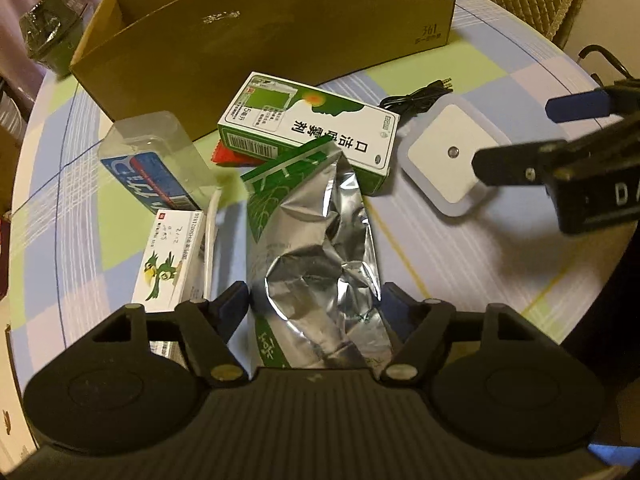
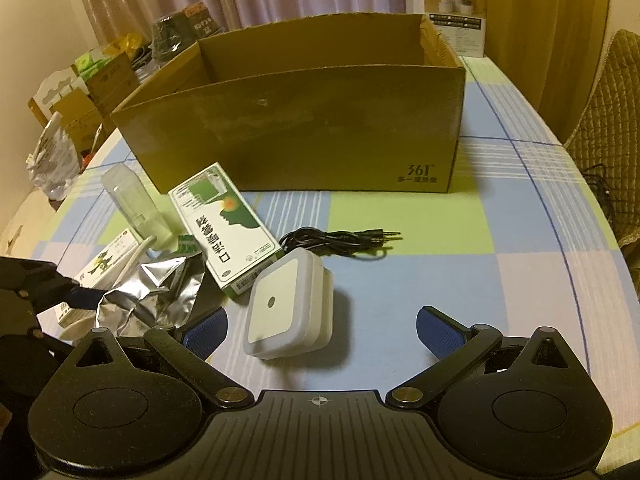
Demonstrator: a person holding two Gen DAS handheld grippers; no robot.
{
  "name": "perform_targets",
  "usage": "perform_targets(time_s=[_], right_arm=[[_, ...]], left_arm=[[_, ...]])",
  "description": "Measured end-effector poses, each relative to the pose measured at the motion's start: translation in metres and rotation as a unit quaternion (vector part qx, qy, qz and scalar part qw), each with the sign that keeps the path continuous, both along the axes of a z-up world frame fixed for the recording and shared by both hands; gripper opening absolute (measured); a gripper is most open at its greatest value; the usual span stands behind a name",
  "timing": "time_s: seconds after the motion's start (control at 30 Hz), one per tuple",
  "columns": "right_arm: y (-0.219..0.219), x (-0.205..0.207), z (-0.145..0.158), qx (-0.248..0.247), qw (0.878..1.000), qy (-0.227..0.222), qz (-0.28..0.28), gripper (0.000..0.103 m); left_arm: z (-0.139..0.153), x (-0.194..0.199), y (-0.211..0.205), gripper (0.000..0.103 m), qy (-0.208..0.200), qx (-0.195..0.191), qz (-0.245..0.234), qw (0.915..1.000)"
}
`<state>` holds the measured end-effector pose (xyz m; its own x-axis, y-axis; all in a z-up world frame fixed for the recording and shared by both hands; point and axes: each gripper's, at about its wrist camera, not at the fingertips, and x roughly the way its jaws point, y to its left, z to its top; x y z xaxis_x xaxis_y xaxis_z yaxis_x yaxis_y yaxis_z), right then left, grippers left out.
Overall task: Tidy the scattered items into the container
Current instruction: 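Close right tool on white square night light while left tool lifts pouch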
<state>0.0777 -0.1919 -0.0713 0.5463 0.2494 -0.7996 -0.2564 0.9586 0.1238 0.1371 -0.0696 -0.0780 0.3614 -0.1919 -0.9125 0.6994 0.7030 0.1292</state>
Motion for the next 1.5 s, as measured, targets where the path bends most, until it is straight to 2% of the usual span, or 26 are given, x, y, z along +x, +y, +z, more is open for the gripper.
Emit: perform_targets(time_s=[0.17,0.37,0.4,0.43,0.47,0.6,0.63,0.67,0.7,0.87,0.97,1.33,1.5], right_arm=[[0.016,0.008,-0.004,-0.020,0.999,0.003,0.025,0.103],[0.034,0.019,-0.019,-0.055,0.997,0.016,0.054,0.103],[0.037,0.020,-0.022,-0.063,0.996,0.016,0.059,0.099],[0.040,0.022,-0.025,-0.072,0.995,0.019,0.069,0.080],[0.042,0.023,-0.027,-0.081,0.993,0.022,0.077,0.075],[0.044,0.022,-0.029,-0.110,0.989,0.013,0.100,0.073],[0.043,0.022,-0.029,-0.114,0.988,0.012,0.104,0.059],[0.041,0.021,-0.028,-0.114,0.988,0.012,0.104,0.054],[0.038,0.021,-0.027,-0.112,0.988,0.014,0.103,0.053],[0.017,0.017,-0.023,-0.093,0.992,0.027,0.085,0.052],[0.005,0.014,-0.020,-0.085,0.993,0.024,0.075,0.046],[0.000,0.009,-0.015,-0.065,0.996,0.016,0.063,0.041],[-0.003,0.008,-0.015,-0.058,0.996,0.016,0.061,0.040]], left_arm=[[0.003,0.004,0.006,0.058,0.017,-0.014,0.011,0.9997],[0.006,0.006,0.015,0.058,0.031,-0.028,0.015,0.9990],[0.006,0.006,0.015,0.059,0.030,-0.028,0.015,0.9990],[0.006,0.005,0.016,0.060,0.030,-0.027,0.015,0.9991],[0.006,0.005,0.016,0.061,0.029,-0.027,0.014,0.9991],[0.006,0.004,0.017,0.062,0.028,-0.028,0.018,0.9991],[0.007,0.004,0.017,0.064,0.027,-0.030,0.019,0.9990],[0.006,0.003,0.015,0.069,0.028,-0.033,0.021,0.9989],[0.005,0.003,0.013,0.073,0.029,-0.036,0.022,0.9987],[0.004,0.007,0.008,0.073,0.032,-0.041,0.025,0.9984],[0.005,0.011,0.007,0.074,0.036,-0.049,0.034,0.9976],[-0.005,0.019,0.001,0.073,0.046,-0.031,0.041,0.9976],[-0.009,0.019,-0.002,0.066,0.046,-0.015,0.034,0.9983]])
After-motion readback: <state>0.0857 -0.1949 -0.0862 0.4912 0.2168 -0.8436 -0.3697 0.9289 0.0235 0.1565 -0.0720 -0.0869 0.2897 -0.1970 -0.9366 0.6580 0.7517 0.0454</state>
